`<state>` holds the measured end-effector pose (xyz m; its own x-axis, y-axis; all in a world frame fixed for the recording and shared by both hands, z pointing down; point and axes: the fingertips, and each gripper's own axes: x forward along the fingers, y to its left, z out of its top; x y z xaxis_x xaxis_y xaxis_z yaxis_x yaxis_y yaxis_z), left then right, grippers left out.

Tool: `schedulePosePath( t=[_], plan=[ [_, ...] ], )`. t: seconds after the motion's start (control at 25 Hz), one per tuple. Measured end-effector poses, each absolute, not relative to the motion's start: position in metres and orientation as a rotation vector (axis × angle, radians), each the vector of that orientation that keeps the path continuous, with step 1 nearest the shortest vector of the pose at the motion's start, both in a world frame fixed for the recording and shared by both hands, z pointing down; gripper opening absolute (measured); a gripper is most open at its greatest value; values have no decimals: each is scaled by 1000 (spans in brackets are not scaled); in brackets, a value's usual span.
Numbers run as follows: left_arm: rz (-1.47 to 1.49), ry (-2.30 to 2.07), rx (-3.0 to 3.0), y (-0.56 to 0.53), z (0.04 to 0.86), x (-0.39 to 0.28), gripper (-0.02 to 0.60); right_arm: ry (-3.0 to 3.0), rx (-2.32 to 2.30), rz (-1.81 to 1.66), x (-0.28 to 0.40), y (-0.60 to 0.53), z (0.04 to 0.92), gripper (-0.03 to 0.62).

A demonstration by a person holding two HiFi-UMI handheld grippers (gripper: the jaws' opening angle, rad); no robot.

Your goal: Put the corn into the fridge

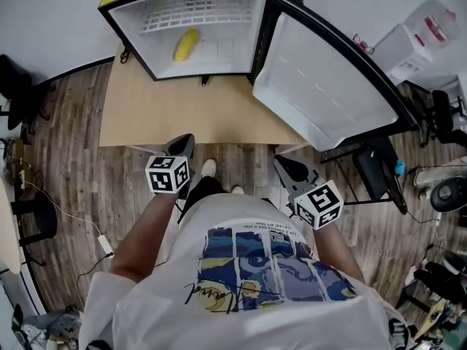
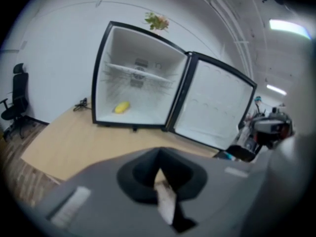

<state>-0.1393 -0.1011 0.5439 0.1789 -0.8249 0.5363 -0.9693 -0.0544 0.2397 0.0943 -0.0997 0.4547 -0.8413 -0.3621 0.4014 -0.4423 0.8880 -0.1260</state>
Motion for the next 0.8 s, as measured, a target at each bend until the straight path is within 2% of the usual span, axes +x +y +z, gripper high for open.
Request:
schedulePosePath(
  t=[0.36,0.8],
  plan=[
    [334,-1549,2065,-69,515,-86,9,-2701,558,254,99,-87,451,12],
    [341,-1525,2130,-58,500,-69,9,-2712,546,232,100,-72,451,12]
  ],
)
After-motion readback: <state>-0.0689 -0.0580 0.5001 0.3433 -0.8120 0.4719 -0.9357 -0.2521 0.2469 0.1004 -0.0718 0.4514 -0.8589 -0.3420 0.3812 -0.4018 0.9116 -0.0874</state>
